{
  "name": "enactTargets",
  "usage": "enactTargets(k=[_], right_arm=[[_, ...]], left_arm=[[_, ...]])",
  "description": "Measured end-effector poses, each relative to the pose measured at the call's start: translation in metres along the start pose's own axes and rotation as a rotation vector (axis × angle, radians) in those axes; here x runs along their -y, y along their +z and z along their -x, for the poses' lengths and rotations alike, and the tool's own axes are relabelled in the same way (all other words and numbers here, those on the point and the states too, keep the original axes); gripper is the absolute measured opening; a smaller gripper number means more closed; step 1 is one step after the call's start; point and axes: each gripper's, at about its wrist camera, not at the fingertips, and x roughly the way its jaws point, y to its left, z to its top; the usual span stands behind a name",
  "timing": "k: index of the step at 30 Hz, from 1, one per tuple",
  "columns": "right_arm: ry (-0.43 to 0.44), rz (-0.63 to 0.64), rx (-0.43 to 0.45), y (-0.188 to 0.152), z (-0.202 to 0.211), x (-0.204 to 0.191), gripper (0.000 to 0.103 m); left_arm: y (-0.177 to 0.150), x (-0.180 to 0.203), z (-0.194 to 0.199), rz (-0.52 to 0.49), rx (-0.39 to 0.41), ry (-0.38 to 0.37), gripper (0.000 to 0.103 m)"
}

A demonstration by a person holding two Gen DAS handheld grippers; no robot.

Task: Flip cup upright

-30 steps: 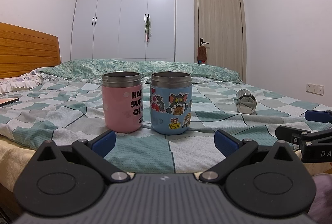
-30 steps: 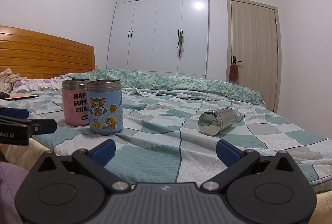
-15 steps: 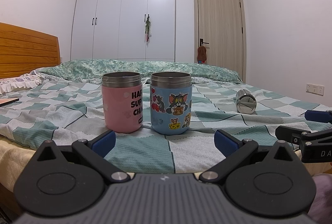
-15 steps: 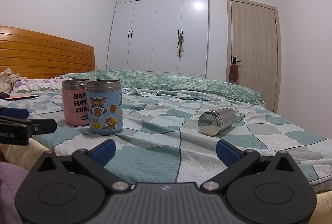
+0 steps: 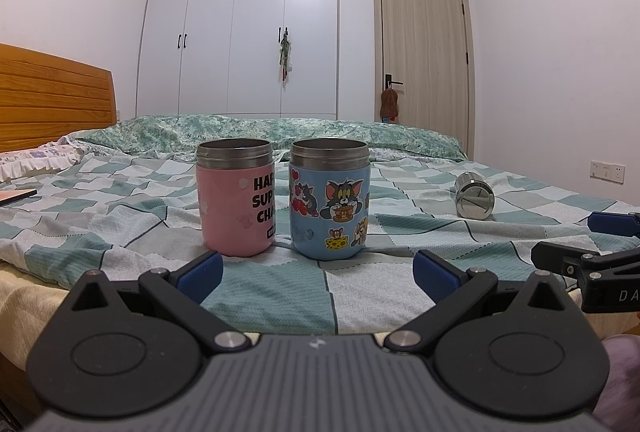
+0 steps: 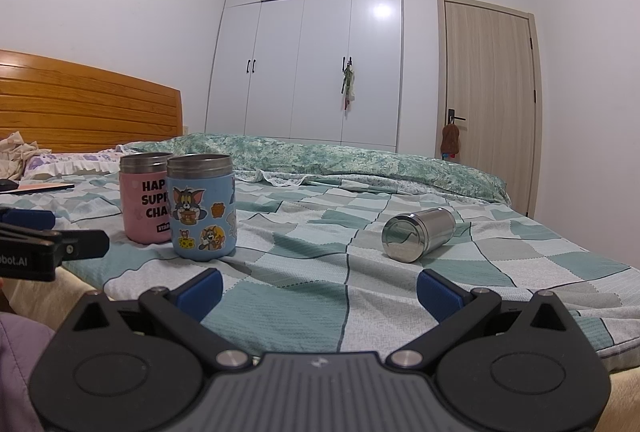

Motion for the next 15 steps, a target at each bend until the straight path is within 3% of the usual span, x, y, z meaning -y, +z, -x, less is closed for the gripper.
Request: enactTargets(k=[15], right_arm=[[0.006,-0.034,-0.001,0.0027,0.0001,0.0063,0.103]], left_arm=[[0.0038,0.0067,-0.0043,-0.023,-0.022,-0.007,0.103]])
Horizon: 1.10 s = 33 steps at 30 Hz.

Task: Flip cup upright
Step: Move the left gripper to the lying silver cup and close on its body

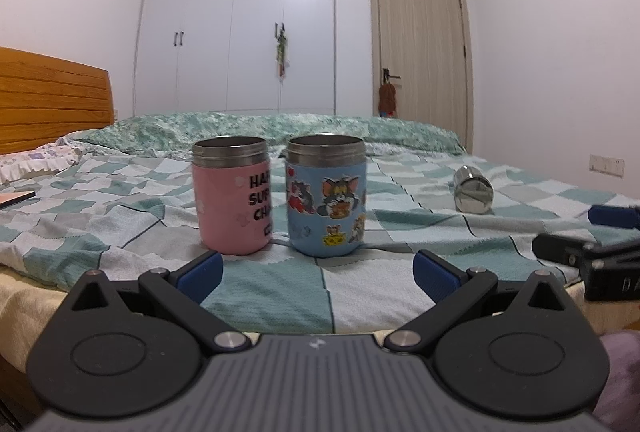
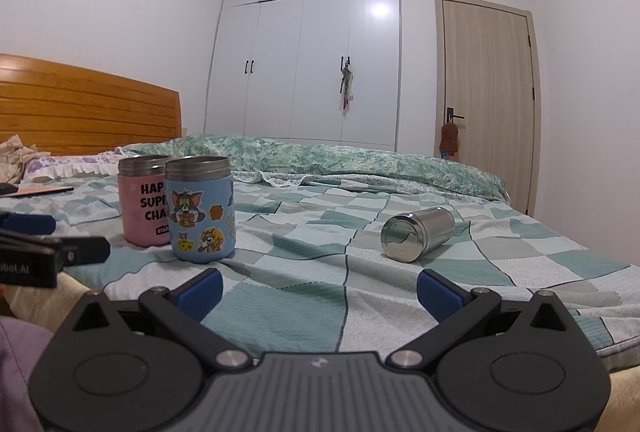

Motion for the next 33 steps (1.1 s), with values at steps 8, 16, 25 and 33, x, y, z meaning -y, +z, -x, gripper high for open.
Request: enactTargets(k=[8,16,25,33], right_arm=[[-0.003,-0.024,0.001,0.028,-0.008,0.044,0.103],[-0.023,-0.037,-0.056,0.061,-0.042,0.123,0.103],[-0.118,-0.080,-0.135,0.081,-0.099,0.214,0.103],[-0.111,-0.114,-0.187,0.080,-0.154,0.252,0.103]], left_arm=[[0.033,0.030,-0.018,-0.040,-0.018,-0.095,0.103],[0.091,0.089,-0.076,-0.101,-0.059,-0.220,0.103],[0.131,0.159,-0.203,-0.193,-0.223,-0.282,0.103],[0.120,0.182,-0.298,-0.237,-0.356,-0.344,0.103]])
